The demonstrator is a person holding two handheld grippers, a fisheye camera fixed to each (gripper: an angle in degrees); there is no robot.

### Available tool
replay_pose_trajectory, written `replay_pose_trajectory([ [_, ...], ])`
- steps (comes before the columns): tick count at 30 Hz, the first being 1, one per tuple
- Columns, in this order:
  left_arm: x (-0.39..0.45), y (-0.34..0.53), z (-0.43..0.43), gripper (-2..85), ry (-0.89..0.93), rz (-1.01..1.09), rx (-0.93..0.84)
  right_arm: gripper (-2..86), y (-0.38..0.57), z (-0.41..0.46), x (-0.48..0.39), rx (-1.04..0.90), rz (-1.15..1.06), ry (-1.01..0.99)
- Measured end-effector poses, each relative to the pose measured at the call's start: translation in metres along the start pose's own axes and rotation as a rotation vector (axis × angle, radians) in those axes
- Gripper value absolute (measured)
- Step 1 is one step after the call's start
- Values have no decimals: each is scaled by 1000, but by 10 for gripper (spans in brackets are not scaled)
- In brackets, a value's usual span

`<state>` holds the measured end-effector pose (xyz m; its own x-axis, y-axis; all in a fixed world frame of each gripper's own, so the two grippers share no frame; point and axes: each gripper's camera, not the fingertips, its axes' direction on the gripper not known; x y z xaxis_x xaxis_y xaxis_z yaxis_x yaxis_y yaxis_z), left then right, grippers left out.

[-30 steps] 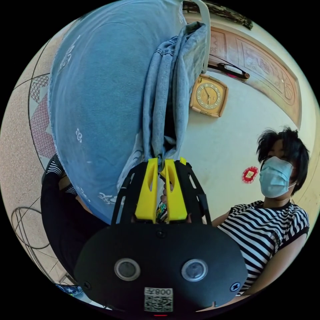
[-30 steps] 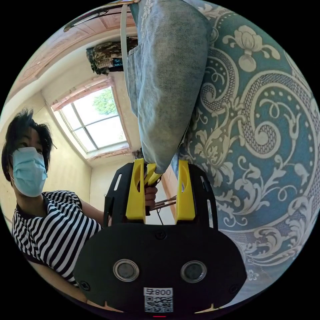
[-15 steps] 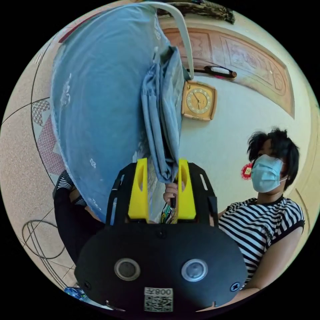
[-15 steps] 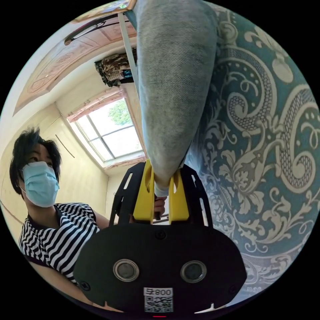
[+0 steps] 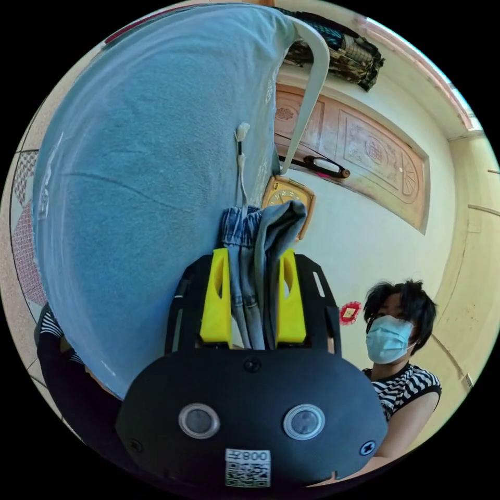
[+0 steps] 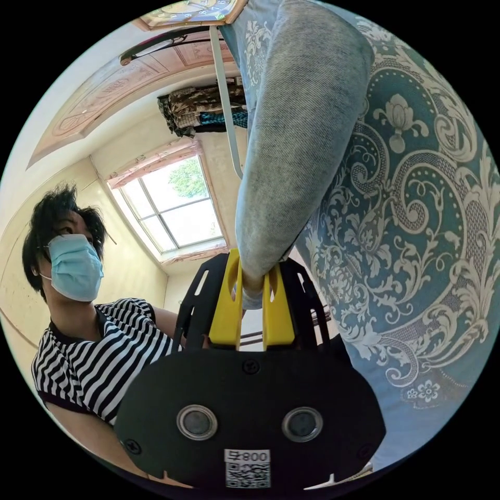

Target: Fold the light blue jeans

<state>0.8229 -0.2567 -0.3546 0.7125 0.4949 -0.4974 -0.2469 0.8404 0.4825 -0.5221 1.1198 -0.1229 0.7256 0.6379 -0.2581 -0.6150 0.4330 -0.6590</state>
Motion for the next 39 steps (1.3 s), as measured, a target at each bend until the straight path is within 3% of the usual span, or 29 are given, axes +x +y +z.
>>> replay_pose_trajectory([
  [11,147,98,44,59,-251,28,-181,43,101,-66,29,63,39,-21],
  [19,267,176,99,48,-327,0,-390,33,210,-113,29,181,47,-32],
  [30,433,288,243,41,-313,124,-814,34,399,-168,39,596,-3,-99],
  [39,540,433,350,39,-315,179,-1138,33,560,-190,76,890,-23,-119],
])
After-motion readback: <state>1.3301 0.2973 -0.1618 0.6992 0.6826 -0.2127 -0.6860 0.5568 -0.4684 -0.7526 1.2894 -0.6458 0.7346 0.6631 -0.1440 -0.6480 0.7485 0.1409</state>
